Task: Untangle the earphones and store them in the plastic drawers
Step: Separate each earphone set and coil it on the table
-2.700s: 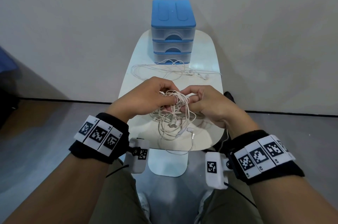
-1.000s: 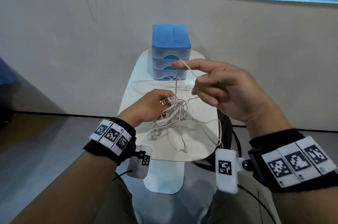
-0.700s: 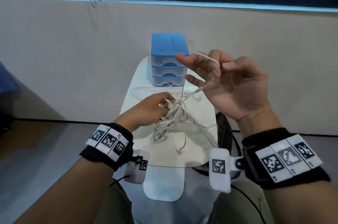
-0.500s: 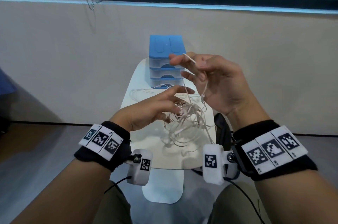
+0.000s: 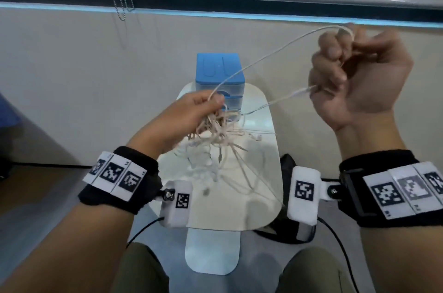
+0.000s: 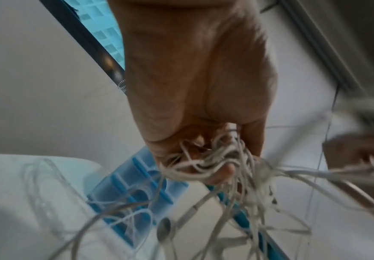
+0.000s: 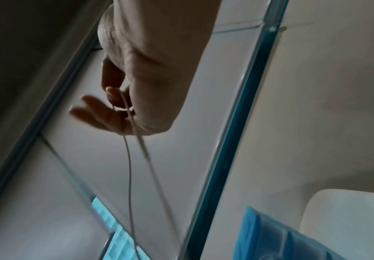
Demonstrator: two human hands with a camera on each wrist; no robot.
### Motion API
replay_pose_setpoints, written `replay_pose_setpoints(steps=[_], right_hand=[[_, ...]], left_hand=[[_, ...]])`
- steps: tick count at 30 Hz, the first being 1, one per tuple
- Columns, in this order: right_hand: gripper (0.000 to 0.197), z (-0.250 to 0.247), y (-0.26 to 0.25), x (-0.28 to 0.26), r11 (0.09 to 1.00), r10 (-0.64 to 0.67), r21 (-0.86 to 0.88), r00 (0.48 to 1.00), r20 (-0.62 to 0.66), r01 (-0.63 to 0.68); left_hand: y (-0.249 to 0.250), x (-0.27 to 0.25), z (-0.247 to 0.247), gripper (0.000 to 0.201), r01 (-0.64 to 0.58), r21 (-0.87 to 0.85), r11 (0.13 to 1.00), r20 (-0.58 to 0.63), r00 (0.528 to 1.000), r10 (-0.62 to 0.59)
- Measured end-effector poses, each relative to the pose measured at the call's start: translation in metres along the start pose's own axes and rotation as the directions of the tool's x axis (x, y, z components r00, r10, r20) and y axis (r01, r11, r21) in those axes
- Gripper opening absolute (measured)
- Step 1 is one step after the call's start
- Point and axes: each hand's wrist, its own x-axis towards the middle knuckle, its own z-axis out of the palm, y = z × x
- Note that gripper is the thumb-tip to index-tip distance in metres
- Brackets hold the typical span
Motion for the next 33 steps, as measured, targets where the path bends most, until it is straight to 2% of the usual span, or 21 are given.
replay_pose_setpoints(steps=[3, 5, 7, 8, 10, 13, 14, 15, 16, 17, 19, 21, 22, 23, 24, 25, 26, 28, 30, 32, 33], right_hand=[[0.010, -0.022, 0.015, -0.001, 0.917, 0.120, -0.360, 0.980, -0.162, -0.171], [0.031, -0.032, 0.031, -0.005, 0.717, 0.186, -0.610, 0.936, -0.299, -0.337], [0.054, -0.036, 0.045, -0.009, 0.456, 0.185, -0.805, 0.925, -0.332, -0.380], [0.059, -0.036, 0.051, -0.012, 0.353, 0.171, -0.873, 0.940, -0.294, -0.337], [0.061, -0.027, 0.056, -0.016, 0.232, 0.194, -0.956, 0.971, -0.138, -0.182], [0.016, -0.010, 0.061, -0.015, -0.023, 0.336, -1.000, 0.941, -0.026, -0.019], [0.019, -0.007, 0.061, -0.014, -0.093, 0.364, -0.995, 0.931, -0.007, 0.029], [0.027, -0.006, 0.061, -0.012, -0.115, 0.374, -0.992, 0.927, 0.012, 0.059], [0.030, -0.003, 0.061, -0.010, -0.067, 0.355, -0.995, 0.934, 0.041, 0.069], [0.028, -0.001, 0.060, -0.009, 0.051, 0.302, -0.996, 0.950, 0.079, 0.067], [0.021, 0.004, 0.056, -0.008, 0.391, 0.116, -0.919, 0.988, 0.101, 0.048], [0.022, 0.010, 0.045, -0.006, 0.748, -0.061, -0.662, 0.998, 0.010, 0.053], [0.027, 0.012, 0.038, -0.006, 0.877, -0.103, -0.474, 0.994, -0.031, 0.077], [0.029, 0.013, 0.031, -0.006, 0.958, -0.124, -0.268, 0.990, -0.066, 0.102], [0.029, 0.014, 0.023, -0.006, 0.986, -0.132, -0.114, 0.985, -0.107, 0.120], [0.029, 0.014, 0.018, -0.006, 0.988, -0.142, -0.087, 0.974, -0.176, 0.128], [0.031, 0.013, 0.014, -0.006, 0.981, -0.151, -0.155, 0.959, -0.240, 0.116], [0.034, 0.007, 0.013, -0.005, 0.902, -0.175, -0.430, 0.945, -0.275, 0.042], [0.020, 0.004, 0.022, -0.007, 0.662, -0.117, -0.748, 0.980, -0.160, -0.043], [0.023, 0.002, 0.038, -0.012, 0.283, 0.135, -0.957, 0.991, -0.027, -0.064], [0.025, 0.000, 0.047, -0.015, 0.106, 0.290, -0.994, 0.957, -0.001, -0.033]], left_hand=[[0.024, 0.008, -0.016, 0.037, -0.066, 0.104, 0.992, -0.104, 0.992, 0.077], [0.036, 0.012, -0.022, 0.040, -0.093, 0.222, 0.971, -0.073, 0.991, 0.111], [0.041, 0.015, -0.020, 0.042, -0.118, 0.390, 0.913, 0.012, 0.992, 0.123], [0.041, 0.016, -0.016, 0.042, -0.127, 0.450, 0.884, 0.060, 0.992, 0.112], [0.036, 0.018, -0.006, 0.039, -0.141, 0.529, 0.837, 0.134, 0.988, 0.081], [0.022, 0.019, 0.005, 0.035, -0.146, 0.548, 0.824, 0.177, 0.983, 0.057], [0.018, 0.019, 0.007, 0.034, -0.143, 0.533, 0.834, 0.172, 0.983, 0.058], [0.013, 0.018, 0.006, 0.033, -0.135, 0.512, 0.848, 0.163, 0.985, 0.059], [0.009, 0.017, 0.006, 0.030, -0.128, 0.489, 0.863, 0.156, 0.986, 0.058], [0.005, 0.015, 0.005, 0.027, -0.124, 0.465, 0.877, 0.159, 0.986, 0.056], [-0.005, 0.010, 0.004, 0.021, -0.113, 0.419, 0.901, 0.175, 0.984, 0.042], [-0.014, 0.006, 0.003, 0.019, -0.095, 0.398, 0.912, 0.182, 0.983, 0.023], [-0.018, 0.004, 0.003, 0.018, -0.088, 0.399, 0.913, 0.181, 0.983, 0.016], [-0.022, 0.003, 0.002, 0.017, -0.087, 0.408, 0.909, 0.185, 0.983, 0.011], [-0.025, 0.002, 0.002, 0.017, -0.087, 0.413, 0.906, 0.194, 0.981, 0.005], [-0.027, 0.002, 0.002, 0.017, -0.083, 0.416, 0.906, 0.197, 0.980, -0.001], [-0.027, 0.000, 0.003, 0.018, -0.076, 0.415, 0.906, 0.195, 0.981, -0.007], [-0.026, -0.001, 0.004, 0.021, -0.065, 0.412, 0.909, 0.167, 0.986, -0.005], [-0.024, 0.001, 0.005, 0.025, -0.067, 0.392, 0.918, 0.125, 0.992, 0.019], [-0.020, 0.003, 0.007, 0.030, -0.077, 0.361, 0.929, 0.090, 0.995, 0.048], [-0.018, 0.004, 0.008, 0.032, -0.092, 0.355, 0.930, 0.081, 0.994, 0.067]])
